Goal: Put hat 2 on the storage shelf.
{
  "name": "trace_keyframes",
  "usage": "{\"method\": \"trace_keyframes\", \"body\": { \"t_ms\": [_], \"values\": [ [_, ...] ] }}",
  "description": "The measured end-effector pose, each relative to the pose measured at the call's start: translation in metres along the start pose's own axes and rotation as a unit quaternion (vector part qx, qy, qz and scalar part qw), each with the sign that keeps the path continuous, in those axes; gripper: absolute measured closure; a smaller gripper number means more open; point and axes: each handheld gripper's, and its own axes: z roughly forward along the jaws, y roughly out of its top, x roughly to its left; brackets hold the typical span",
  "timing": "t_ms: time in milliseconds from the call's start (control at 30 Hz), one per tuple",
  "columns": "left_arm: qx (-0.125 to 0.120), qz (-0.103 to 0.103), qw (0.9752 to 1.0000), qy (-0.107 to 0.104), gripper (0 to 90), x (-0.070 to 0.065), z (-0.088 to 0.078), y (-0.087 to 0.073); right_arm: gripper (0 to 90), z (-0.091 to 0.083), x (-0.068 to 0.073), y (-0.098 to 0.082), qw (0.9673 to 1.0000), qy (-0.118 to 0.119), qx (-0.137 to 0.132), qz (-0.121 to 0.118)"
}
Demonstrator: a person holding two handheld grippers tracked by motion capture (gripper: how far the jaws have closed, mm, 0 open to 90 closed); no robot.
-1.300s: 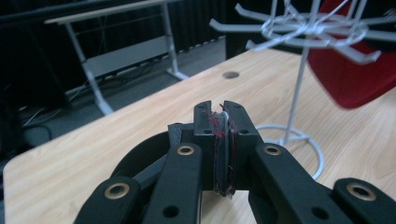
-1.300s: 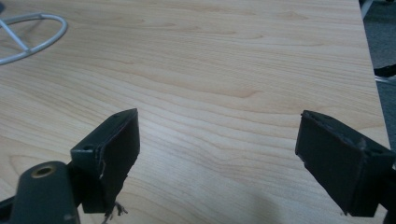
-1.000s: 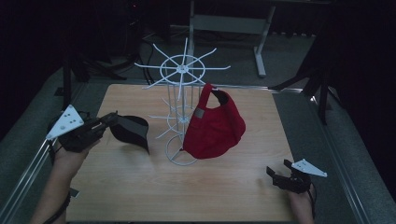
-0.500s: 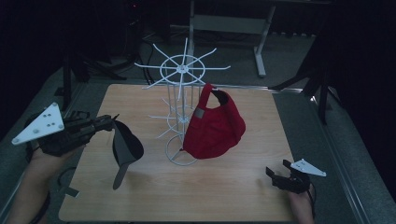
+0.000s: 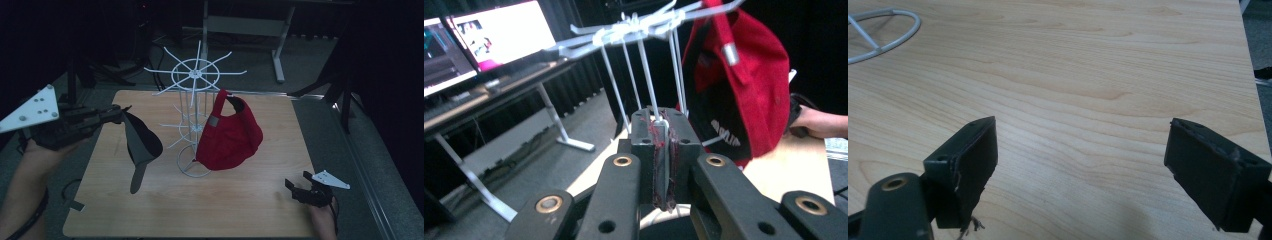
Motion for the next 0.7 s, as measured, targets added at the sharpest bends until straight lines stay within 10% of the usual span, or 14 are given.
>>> {"method": "trace_keyframes", "body": {
  "t_ms": [700],
  "values": [
    [-0.007, 0.058, 0.9981, -0.018, 85.6, -0.001, 0.036, 0.073, 13.7, -0.001, -0.001, 0.000, 1.0000, 0.002, -0.001, 0.004]
  ]
}}
